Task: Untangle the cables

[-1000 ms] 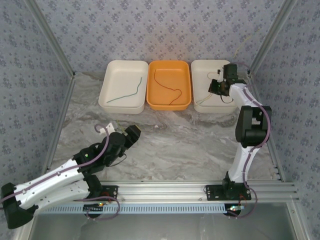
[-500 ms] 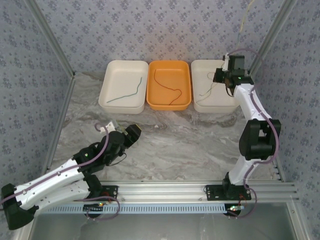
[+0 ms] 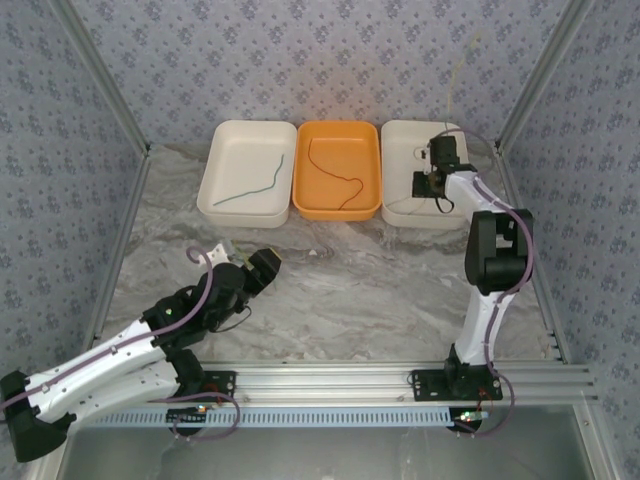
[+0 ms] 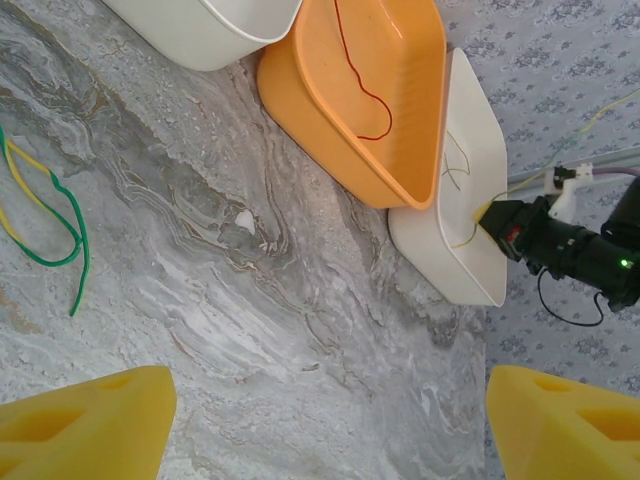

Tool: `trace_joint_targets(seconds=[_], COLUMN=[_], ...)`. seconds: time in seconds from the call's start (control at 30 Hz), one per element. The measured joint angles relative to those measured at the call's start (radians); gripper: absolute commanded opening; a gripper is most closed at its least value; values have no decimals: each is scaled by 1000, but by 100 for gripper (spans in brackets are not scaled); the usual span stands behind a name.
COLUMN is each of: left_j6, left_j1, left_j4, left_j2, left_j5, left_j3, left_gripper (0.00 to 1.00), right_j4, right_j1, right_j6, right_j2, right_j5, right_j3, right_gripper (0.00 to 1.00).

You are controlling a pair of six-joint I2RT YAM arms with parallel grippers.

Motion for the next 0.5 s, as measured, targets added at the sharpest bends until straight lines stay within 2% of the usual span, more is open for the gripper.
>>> trace_joint_targets(seconds=[0.2, 0.47, 0.5], left_j6=[0, 0, 0], left_j1=[2, 2, 2], left_j4=[3, 13, 18], left_j2=[0, -5, -4], left_j5=[0, 0, 0], left_j3=[0, 0, 0], left_gripper=[82, 82, 81], right_j4=[-90, -167, -170], right_j1=[2, 2, 2], right_j6=[1, 1, 1], right_j2=[116, 140, 140], right_j5=[-13, -13, -13], right_j3=[118, 151, 151], right_gripper=[0, 0, 4])
